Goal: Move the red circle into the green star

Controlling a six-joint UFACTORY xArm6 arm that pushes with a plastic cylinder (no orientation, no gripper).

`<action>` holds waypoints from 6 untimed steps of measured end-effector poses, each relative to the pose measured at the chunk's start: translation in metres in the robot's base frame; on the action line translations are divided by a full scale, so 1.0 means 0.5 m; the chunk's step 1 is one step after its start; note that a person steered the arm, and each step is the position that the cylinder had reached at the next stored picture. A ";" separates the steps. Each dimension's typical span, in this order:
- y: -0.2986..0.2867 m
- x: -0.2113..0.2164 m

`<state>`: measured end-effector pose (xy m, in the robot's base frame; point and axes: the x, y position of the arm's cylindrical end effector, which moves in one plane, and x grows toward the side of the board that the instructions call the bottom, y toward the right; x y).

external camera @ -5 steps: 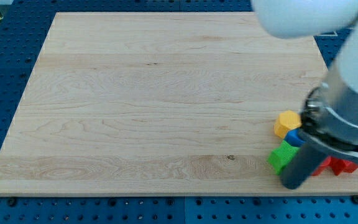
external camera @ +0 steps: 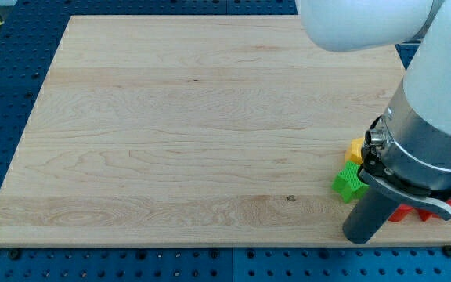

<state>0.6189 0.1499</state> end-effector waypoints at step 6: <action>0.053 -0.118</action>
